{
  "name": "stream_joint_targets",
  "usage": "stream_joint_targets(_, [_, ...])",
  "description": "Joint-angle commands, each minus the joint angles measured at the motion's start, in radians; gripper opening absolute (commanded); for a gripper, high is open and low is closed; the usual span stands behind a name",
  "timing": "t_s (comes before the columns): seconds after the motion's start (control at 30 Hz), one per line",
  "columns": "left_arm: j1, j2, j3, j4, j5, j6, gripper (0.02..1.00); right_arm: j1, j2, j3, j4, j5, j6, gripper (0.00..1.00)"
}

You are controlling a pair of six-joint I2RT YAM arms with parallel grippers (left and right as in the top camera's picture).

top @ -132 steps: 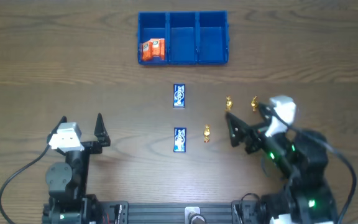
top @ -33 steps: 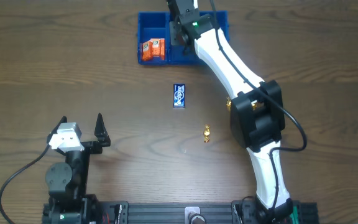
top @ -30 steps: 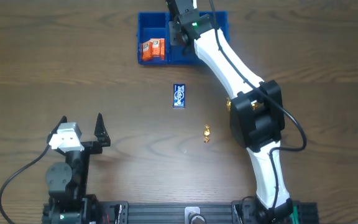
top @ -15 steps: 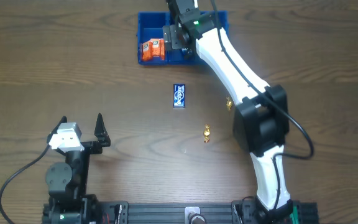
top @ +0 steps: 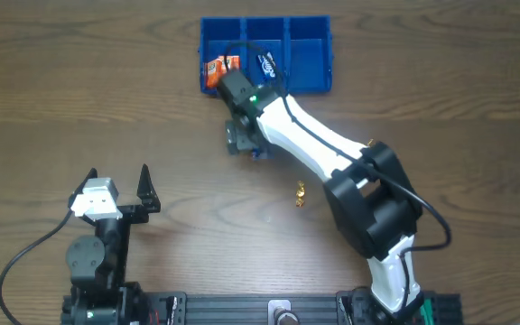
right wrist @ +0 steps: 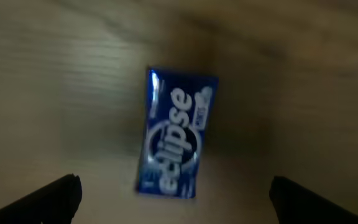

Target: Sort Candies Into Trays

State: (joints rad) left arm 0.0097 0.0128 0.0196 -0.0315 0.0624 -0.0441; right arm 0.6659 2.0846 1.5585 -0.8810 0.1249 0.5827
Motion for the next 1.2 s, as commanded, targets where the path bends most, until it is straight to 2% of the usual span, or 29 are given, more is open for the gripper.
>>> stream_joint_targets(0.03, [0.003, -0.006, -0.014, -0.042, 0.013, 0.015, 0.998, -0.007, 0.023, -0.048, 0.070, -0.014, 0.046, 1.000])
stream_joint_targets(0.13, [0.003, -0.006, -0.014, -0.042, 0.013, 0.015, 0.998, -0.011, 0.032, -0.048, 0.091, -0.014, 0.046, 0.967])
stream_joint_targets(0.3, [0.003, -0.006, -0.014, -0.042, 0.013, 0.015, 0.998, -0.019, 0.060, -0.048, 0.095, -0.014, 0.077, 0.818])
stream_joint_targets(0.47, [0.003, -0.006, -0.014, -0.042, 0.013, 0.015, 0.996, -0.019, 0.069, -0.048, 0.100, -0.014, 0.084, 0.553])
stream_joint_targets(0.57, [0.003, -0.006, -0.014, -0.042, 0.013, 0.015, 0.998, -0.019, 0.069, -0.048, 0.099, -0.014, 0.099, 0.459])
stream_joint_targets(0.7, [0.003, -0.006, -0.014, -0.042, 0.013, 0.015, 0.998, -0.011, 0.068, -0.048, 0.108, -0.014, 0.099, 0.281])
stream_joint_targets(0.87, [0.003, -0.006, -0.014, -0.042, 0.013, 0.015, 0.998, -0.004, -0.002, -0.048, 0.102, -0.003, 0.098, 0.218])
stream_joint_targets(1.0, [0.003, -0.006, -0.014, -0.042, 0.013, 0.015, 0.996, 0.013, -0.248, 0.008, 0.013, 0.163, 0.075, 0.215])
stream_joint_targets(1.1, [0.003, -0.006, -0.014, -0.042, 0.013, 0.015, 0.998, -0.003, -0.296, 0.180, -0.082, 0.243, -0.002, 0.215])
stream_joint_targets(1.2, [0.003, -0.006, -0.014, -0.042, 0.013, 0.015, 0.998, -0.047, -0.246, 0.377, -0.108, 0.287, -0.114, 0.213])
